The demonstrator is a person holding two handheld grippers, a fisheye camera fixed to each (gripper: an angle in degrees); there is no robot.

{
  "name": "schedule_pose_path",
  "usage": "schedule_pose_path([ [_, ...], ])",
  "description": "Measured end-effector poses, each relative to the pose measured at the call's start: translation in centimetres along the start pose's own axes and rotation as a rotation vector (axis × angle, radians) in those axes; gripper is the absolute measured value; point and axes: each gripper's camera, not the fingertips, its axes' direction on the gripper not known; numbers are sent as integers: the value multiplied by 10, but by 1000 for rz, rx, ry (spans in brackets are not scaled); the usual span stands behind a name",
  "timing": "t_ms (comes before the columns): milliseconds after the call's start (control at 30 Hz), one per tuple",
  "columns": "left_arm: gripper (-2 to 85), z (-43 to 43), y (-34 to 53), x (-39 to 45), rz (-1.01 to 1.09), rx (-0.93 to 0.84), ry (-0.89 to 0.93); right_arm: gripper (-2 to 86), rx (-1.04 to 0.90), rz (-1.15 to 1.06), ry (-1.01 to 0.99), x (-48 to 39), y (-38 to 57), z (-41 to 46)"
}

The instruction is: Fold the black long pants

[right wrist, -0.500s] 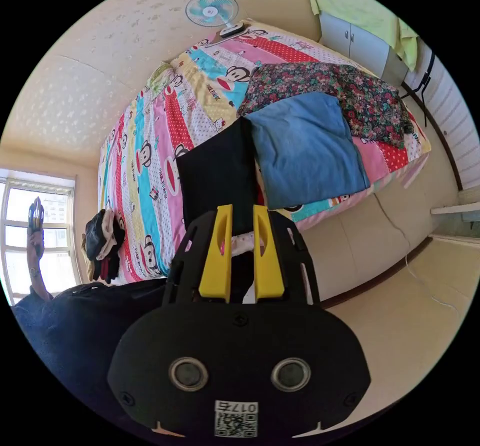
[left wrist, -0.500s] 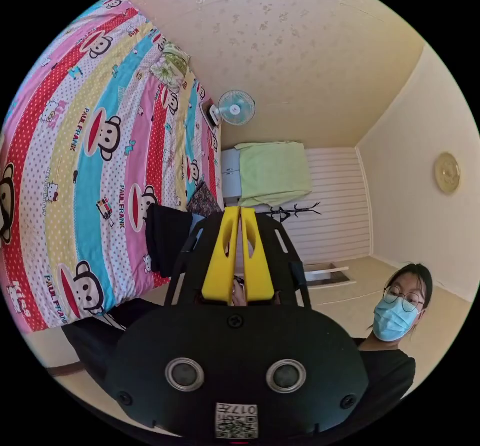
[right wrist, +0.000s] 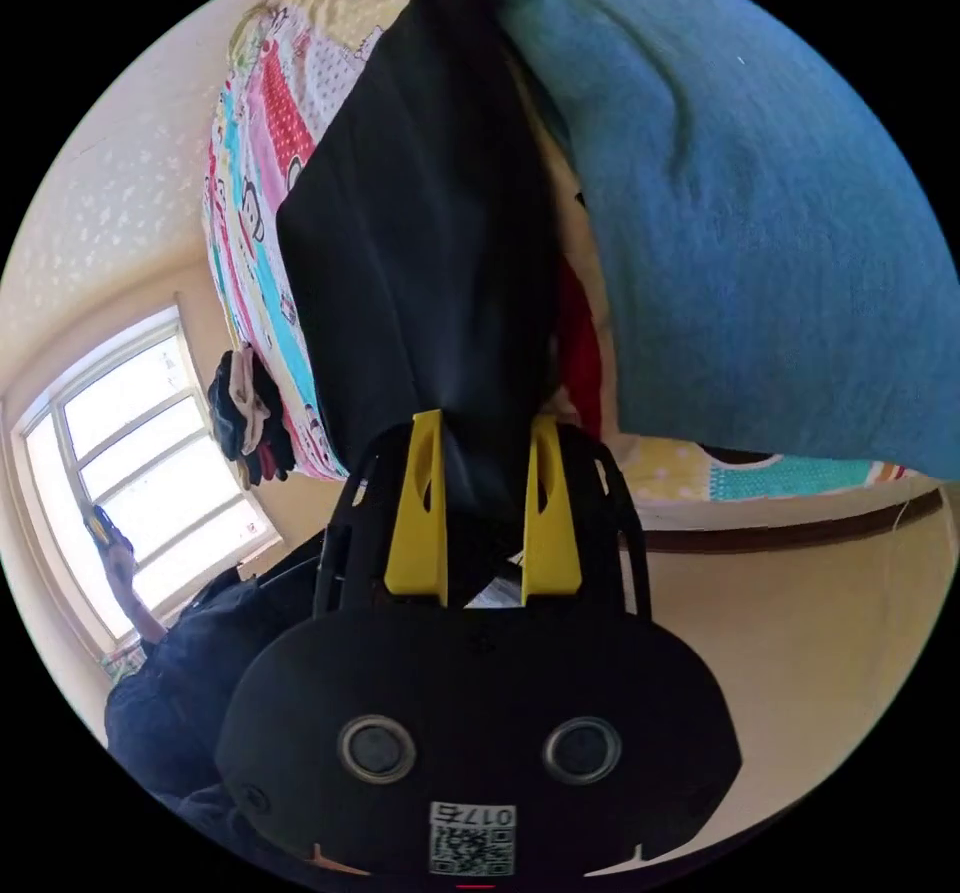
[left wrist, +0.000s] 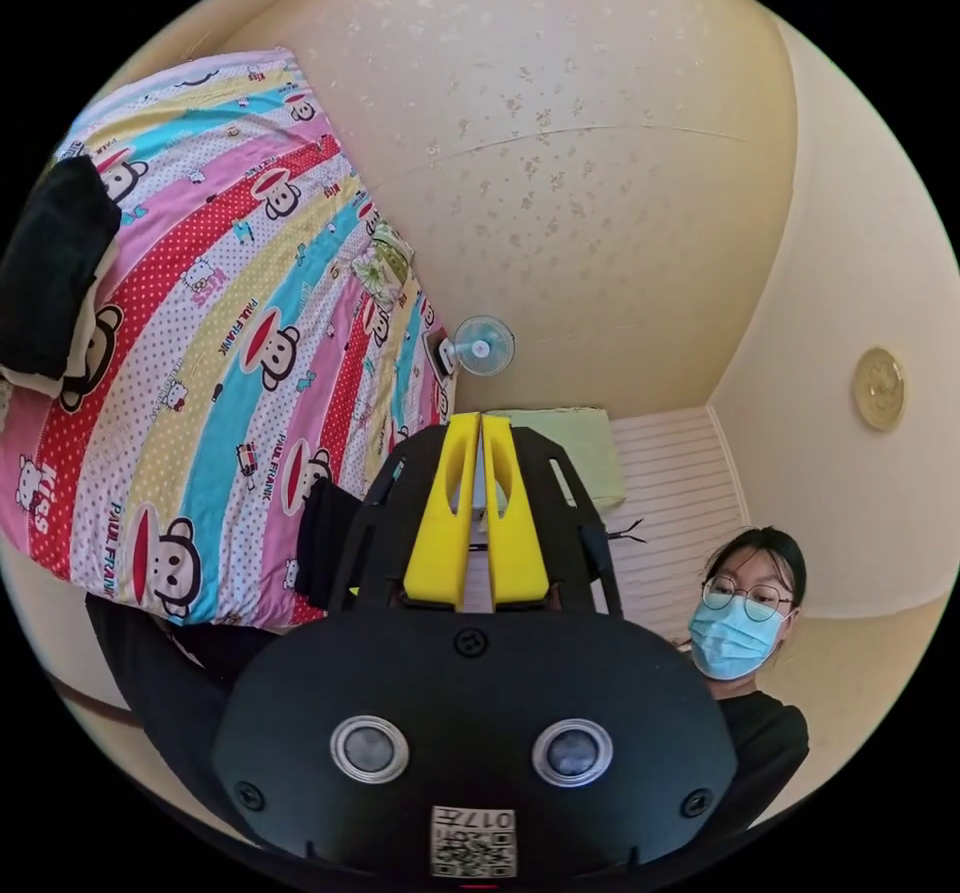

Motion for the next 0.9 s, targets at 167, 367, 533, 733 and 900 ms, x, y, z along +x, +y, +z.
schedule_pose_path([
  [167, -10, -21, 10, -11, -7, 85, 15, 63, 104, -291, -253, -35, -4, -56],
  [367, -10, -23, 9, -28, 6, 106, 40, 22, 187, -788, -779, -170, -35, -79],
  [533, -10, -9, 2, -53, 12, 77, 58, 3, -137, -1134, -987, -352, -23, 4],
  [733, -10, 21, 1, -101, -62, -33, 66, 11, -667, -1201, -651, -414, 35, 133],
  [900, -8, 56, 14, -133, -78, -176, -7, 37, -455, -970, -331, -300, 31, 108],
])
